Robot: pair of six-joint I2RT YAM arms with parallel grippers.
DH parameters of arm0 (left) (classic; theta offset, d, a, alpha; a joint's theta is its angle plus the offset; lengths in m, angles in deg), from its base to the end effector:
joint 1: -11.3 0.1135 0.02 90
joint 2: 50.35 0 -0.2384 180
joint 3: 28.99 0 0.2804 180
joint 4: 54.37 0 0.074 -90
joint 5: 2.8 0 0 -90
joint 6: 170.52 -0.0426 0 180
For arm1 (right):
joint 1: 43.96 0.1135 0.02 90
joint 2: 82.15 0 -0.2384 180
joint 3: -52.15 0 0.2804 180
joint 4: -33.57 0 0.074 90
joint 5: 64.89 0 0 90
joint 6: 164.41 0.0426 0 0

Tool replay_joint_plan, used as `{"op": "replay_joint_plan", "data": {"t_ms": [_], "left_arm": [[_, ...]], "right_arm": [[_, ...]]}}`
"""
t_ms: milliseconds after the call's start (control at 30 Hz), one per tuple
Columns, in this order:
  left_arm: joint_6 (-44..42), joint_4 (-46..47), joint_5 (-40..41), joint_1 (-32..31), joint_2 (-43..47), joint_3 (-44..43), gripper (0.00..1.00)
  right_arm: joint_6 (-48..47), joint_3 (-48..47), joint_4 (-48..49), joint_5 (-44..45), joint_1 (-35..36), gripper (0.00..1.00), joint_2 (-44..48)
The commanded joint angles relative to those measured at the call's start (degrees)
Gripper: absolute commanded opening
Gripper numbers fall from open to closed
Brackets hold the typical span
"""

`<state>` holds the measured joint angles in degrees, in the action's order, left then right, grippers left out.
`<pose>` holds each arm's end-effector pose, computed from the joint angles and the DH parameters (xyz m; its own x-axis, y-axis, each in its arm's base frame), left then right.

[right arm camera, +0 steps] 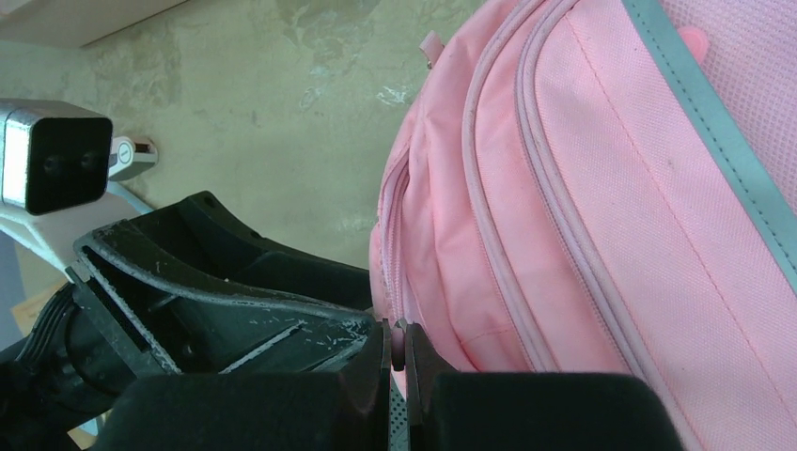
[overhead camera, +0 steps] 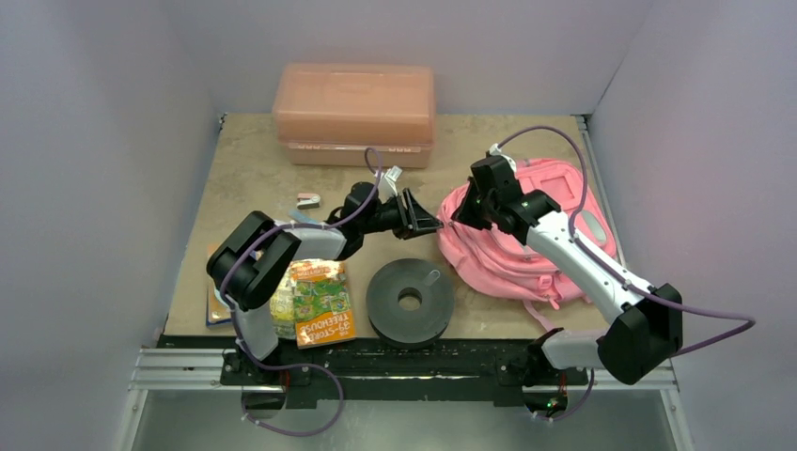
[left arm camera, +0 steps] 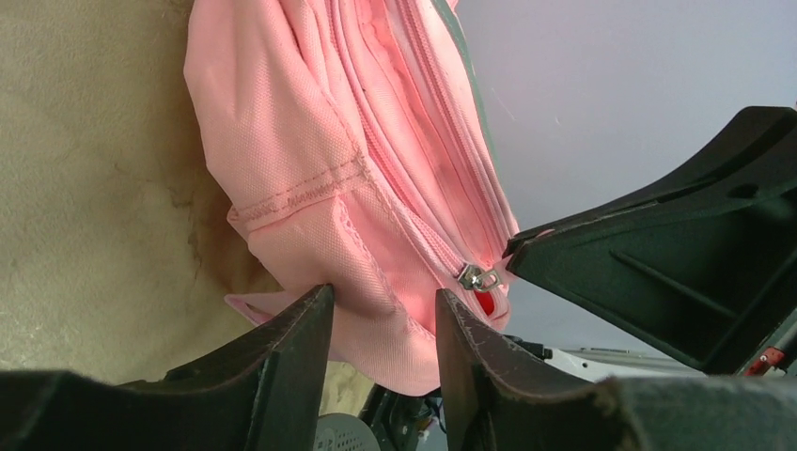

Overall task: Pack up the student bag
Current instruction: Unzip the student bag at the center of the board.

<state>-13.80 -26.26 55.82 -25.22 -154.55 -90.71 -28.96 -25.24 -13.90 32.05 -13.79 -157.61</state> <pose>0.3020 -0.2512 0.1279 -0.9179 -0.2961 -0.2641 0.1778 0.2882 -0.9409 0.2808 0.1573 0.2707 -0.7363 0.3903 -0.5528 0.1411 0.8875 0.4386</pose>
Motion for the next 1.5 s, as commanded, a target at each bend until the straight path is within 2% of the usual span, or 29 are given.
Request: {"op": "replay_joint_plan", "data": {"t_ms": [0,67,133,233,333,500,667,767,933,1033,1300,1400,1467], "left_arm": [[-2.5,-3.4,-1.3,-0.6,-0.9,-4.1,0.44],[-2.9,-3.7,0.4,-0.7,0.9,-1.7,0.57],[-4.4,-7.8,3.2,-0.6,3.6,-0.3,0.67],[-6.3,-14.9,5.2,-0.4,5.1,-1.8,0.70],[-5.8,-16.4,5.4,-0.4,3.6,-3.7,0.64],[-3.8,-10.8,1.3,-0.9,-1.4,-7.4,0.58],[-5.5,-11.4,1.1,-2.3,-2.6,-10.3,0.33],[-9.7,-14.1,3.2,-4.0,-0.6,-10.7,0.12],[-18.7,-19.5,11.3,-8.3,4.8,-9.6,0.00],[-22.3,-18.9,15.8,-9.9,7.9,-7.1,0.00],[-26.9,-15.9,21.4,-13.1,12.1,-4.3,0.00],[-27.5,-17.1,21.8,-13.5,11.6,-4.3,0.00],[-28.8,-16.3,21.3,-13.6,11.7,-3.4,0.00]], "right_arm": [[1.2,-3.6,3.9,0.4,-0.1,0.00,1.0],[1.4,-4.3,2.8,0.5,-0.2,0.00,0.7],[1.2,-4.3,2.5,0.6,-0.2,0.00,0.9],[1.0,-3.3,3.4,1.0,-0.2,0.00,1.8],[1.2,-3.2,3.5,0.8,-0.1,0.00,1.9],[2.7,-3.5,4.2,0.8,-0.2,0.00,1.3],[5.8,-7.5,1.1,2.4,-0.1,0.00,-2.7],[9.5,-10.4,-1.3,3.8,0.0,0.00,-5.9],[16.0,-16.9,-6.4,7.4,0.3,0.00,-13.1],[18.6,-23.6,-12.0,11.6,0.3,0.00,-17.9],[20.9,-32.7,-15.4,20.6,0.5,0.00,-26.8],[20.1,-38.7,-16.7,22.2,0.1,0.00,-30.6],[16.0,-45.6,-19.5,23.1,0.0,0.00,-33.8]]}}
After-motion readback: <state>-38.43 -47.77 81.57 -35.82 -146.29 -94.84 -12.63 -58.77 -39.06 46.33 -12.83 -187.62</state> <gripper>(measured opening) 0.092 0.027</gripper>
